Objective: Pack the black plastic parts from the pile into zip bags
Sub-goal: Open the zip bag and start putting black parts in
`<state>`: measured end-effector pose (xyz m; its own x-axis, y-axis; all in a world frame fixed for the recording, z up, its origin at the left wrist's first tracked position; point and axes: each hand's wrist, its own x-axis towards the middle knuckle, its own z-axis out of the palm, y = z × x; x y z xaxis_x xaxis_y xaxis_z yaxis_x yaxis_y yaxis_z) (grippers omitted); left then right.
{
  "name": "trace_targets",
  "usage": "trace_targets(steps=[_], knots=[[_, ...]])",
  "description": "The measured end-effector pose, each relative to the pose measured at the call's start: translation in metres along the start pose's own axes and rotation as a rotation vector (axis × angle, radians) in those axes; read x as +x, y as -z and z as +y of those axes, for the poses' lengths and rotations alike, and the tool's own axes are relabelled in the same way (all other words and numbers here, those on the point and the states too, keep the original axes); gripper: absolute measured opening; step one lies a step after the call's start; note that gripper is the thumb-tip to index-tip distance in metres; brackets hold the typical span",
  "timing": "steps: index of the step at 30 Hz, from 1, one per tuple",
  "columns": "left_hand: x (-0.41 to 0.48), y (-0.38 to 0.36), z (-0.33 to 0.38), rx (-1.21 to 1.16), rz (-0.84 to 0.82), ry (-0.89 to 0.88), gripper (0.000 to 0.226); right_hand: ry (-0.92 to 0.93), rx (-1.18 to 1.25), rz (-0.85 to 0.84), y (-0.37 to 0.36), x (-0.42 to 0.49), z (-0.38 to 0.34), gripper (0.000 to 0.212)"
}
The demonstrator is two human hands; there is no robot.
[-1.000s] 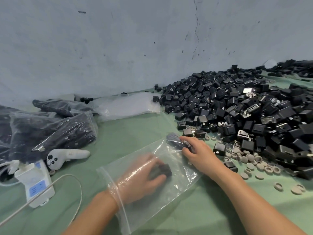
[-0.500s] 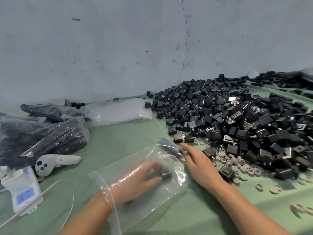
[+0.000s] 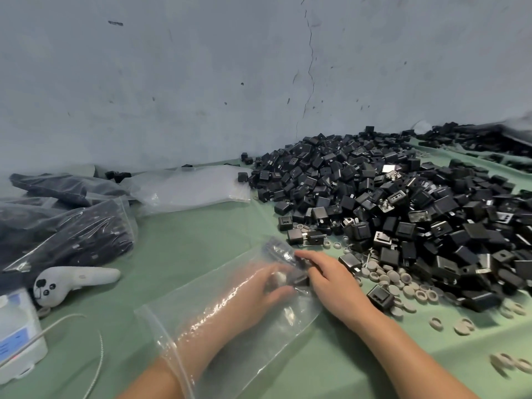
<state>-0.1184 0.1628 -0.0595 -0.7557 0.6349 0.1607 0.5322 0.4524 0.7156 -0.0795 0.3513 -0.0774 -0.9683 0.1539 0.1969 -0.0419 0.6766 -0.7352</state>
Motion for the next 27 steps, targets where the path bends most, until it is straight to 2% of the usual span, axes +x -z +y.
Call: trace_targets(steps=[5, 7, 10, 15, 19, 27], knots=[[0.006, -0.016, 0.008, 0.029, 0.038, 0.008, 0.02, -0.01, 0.043, 0.003, 0.002, 0.003, 0.002, 0.042], [0.008, -0.013, 0.001, 0.172, 0.067, -0.07, 0.02, -0.01, 0.048, 0.009, 0.001, 0.003, 0.003, 0.043], [-0.001, -0.008, -0.01, 0.194, 0.028, -0.202, 0.007, -0.01, 0.038, 0.003, 0.001, 0.003, 0.004, 0.043], [-0.01, -0.005, -0.019, 0.389, -0.008, -0.34, 0.021, -0.011, 0.017, -0.003, 0.001, 0.003, 0.003, 0.042], [-0.012, -0.007, -0.003, 0.287, -0.108, -0.305, 0.038, 0.003, 0.013, -0.006, 0.001, 0.001, 0.003, 0.042], [-0.013, -0.004, 0.013, 0.498, -0.166, -0.402, 0.035, -0.005, 0.073, -0.01, 0.001, -0.001, 0.002, 0.036]])
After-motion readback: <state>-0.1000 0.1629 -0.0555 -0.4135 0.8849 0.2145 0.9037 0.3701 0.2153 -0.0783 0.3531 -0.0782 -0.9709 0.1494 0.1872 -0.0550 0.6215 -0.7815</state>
